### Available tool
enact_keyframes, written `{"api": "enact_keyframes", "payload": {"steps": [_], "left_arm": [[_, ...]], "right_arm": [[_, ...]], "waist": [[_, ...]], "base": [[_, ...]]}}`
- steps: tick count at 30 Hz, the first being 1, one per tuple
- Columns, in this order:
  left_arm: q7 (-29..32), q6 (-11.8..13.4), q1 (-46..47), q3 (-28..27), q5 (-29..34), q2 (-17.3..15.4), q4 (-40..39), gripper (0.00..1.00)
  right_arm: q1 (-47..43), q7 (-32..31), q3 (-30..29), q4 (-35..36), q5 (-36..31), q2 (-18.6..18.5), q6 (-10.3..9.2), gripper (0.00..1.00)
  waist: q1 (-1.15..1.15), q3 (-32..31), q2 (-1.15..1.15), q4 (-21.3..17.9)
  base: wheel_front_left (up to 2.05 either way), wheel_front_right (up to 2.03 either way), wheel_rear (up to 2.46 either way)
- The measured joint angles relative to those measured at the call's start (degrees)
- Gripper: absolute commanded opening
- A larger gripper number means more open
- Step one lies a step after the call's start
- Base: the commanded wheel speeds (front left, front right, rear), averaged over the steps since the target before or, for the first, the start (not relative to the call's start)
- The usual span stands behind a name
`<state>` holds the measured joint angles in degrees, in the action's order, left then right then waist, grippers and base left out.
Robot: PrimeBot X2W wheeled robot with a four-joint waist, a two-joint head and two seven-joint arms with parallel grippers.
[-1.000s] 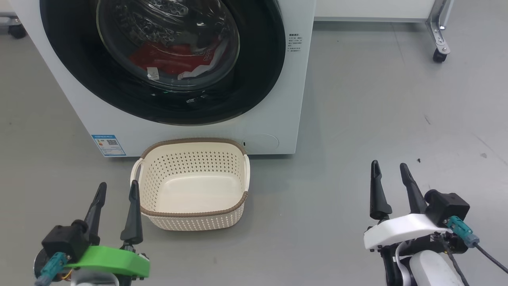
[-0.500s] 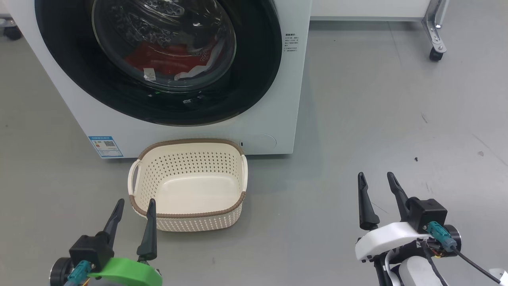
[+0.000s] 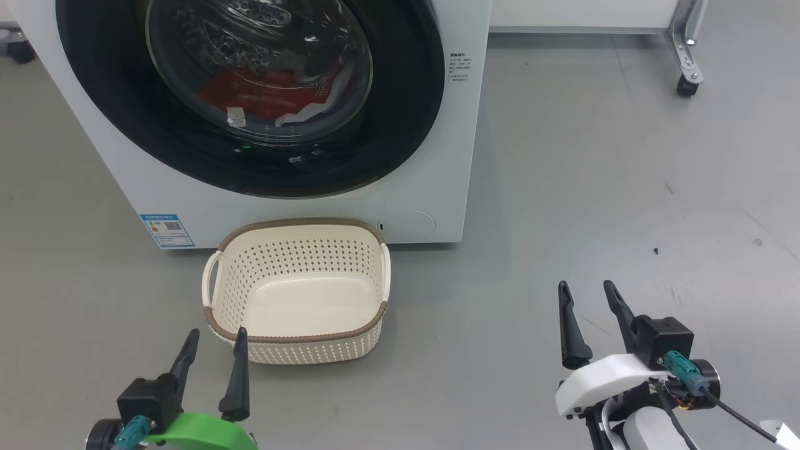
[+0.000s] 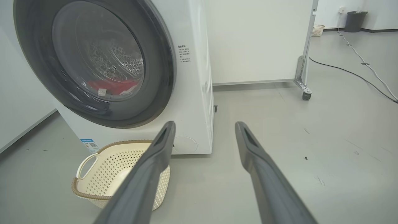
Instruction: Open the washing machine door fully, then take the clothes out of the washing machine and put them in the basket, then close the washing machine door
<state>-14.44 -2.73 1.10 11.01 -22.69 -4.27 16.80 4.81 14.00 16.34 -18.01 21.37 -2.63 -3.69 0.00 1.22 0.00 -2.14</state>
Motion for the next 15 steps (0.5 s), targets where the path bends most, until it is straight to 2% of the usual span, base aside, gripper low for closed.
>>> {"api": "enact_keyframes", "payload": {"steps": [15], "left_arm": [[0.0, 0.0, 0.2, 0.0, 0.0, 0.2, 1.3, 1.0]], "right_arm": [[1.1, 0.0, 0.7, -1.8, 0.3, 0.0, -0.01, 1.0]], "waist": [[0.0, 0.3, 0.0, 0.2]], "base": [[0.0, 0.0, 0.0]]}}
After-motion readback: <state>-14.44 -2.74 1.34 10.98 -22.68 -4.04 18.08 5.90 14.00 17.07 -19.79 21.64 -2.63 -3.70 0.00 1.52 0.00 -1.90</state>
